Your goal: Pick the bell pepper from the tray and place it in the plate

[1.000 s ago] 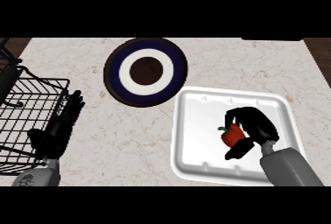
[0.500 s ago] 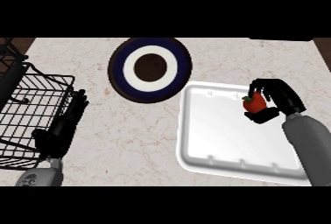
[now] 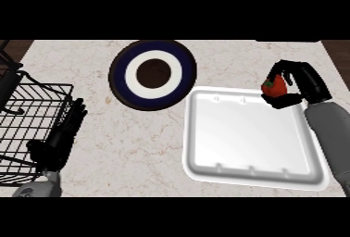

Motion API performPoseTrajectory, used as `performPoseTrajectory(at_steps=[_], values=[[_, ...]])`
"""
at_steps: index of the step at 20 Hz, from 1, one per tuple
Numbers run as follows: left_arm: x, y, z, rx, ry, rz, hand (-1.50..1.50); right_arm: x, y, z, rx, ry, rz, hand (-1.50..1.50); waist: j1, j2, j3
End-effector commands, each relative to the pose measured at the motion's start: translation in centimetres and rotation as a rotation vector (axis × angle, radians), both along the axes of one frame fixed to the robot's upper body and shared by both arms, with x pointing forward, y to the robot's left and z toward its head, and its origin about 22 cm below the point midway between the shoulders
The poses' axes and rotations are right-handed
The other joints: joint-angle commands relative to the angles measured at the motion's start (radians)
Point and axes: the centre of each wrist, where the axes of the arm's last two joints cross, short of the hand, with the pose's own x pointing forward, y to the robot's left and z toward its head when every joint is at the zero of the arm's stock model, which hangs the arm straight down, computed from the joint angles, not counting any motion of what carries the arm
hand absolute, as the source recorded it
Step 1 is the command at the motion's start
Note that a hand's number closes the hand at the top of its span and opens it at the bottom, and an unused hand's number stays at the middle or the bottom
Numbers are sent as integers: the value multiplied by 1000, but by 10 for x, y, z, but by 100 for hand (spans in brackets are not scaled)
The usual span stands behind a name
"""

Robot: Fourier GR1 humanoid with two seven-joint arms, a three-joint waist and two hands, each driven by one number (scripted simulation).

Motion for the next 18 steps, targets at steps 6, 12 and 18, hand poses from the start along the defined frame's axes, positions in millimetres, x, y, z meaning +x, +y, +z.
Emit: performPoseTrajectory(at_steps=[6,12,18], values=[[-10,12,-7,-3,9,6,0,15,30,49,134,-171,53,150,-21,-9,-2],[-4,4,8,5,-14,6,0,30,64,69,137,-160,73,150,-11,-5,-1],[-3,-13,-8,-7,19,-2,0,38,153,82,115,-95,169,150,-11,-5,-2]])
